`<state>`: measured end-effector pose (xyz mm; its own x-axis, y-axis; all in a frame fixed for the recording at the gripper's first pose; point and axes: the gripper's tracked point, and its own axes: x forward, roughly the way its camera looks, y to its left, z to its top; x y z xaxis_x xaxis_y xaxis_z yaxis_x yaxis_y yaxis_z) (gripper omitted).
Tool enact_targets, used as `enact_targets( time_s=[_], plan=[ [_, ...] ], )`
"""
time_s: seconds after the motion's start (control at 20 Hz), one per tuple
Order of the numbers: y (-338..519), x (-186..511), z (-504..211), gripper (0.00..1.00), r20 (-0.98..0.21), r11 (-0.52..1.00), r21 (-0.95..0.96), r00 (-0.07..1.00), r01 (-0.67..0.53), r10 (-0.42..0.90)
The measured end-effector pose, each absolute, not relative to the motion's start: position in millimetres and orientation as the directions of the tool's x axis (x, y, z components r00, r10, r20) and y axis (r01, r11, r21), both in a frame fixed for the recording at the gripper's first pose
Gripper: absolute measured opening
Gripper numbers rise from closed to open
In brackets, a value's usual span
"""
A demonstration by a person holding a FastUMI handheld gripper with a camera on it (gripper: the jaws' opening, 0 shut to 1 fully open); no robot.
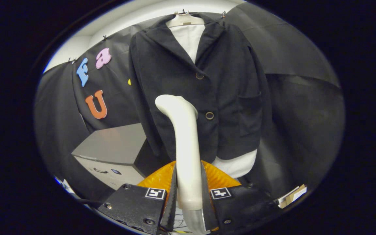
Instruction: Iron the clothes twice with a garment steamer, once on the left side and once on the right side.
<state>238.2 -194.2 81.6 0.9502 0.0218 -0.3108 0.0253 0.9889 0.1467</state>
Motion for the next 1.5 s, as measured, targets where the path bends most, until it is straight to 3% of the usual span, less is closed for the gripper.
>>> enact_targets(
  time_s=[0.45, 0.75, 1.2, 1.5],
  plan=[
    [-190.8, 246.7, 19.5, 0.37, -0.450, 0.986, 0.162, 0.892, 0.039, 0.038],
    [-195.5, 242.2, 15.7, 0.37, -0.481, 0.972, 0.229, 0.874, 0.054, 0.065],
    [-256.8, 195.7, 114.4, 0.37, -0.304, 0.940, 0.333, 0.952, 0.081, 0.026],
    [-309.1, 188.8, 195.1, 0.37, -0.154, 0.923, 0.365, 0.985, 0.123, -0.071]
  ],
)
